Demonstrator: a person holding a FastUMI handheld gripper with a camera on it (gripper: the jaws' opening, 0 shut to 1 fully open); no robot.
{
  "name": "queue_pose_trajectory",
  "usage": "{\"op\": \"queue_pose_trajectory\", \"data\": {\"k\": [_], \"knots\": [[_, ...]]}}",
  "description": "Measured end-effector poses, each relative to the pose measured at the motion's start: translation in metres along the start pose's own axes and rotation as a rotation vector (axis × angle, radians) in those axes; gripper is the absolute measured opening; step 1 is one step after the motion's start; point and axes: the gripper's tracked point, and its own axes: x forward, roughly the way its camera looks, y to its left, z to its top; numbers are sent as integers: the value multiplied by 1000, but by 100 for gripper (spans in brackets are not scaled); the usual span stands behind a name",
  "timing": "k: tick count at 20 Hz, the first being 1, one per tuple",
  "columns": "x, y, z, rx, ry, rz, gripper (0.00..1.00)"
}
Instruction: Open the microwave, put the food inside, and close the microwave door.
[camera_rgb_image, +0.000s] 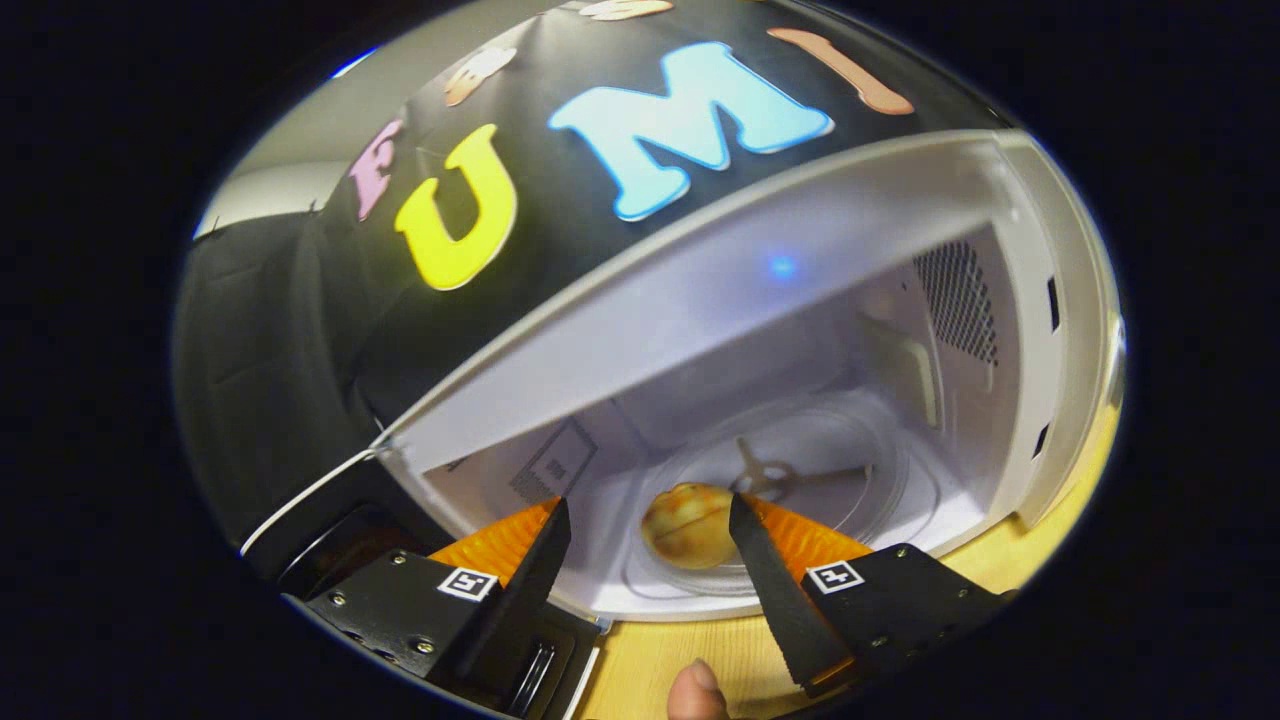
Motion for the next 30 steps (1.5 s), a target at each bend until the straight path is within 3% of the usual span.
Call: {"op": "queue_pose_trajectory", "data": {"k": [6,18,24,30], "knots": [[-116,75,10,-174,-38,164,97],[-314,219,-45,-379,-80,600,96],[-324,283,-105,-509,-47,712,96],[-276,285,-176,-543,78,633,84]]}}
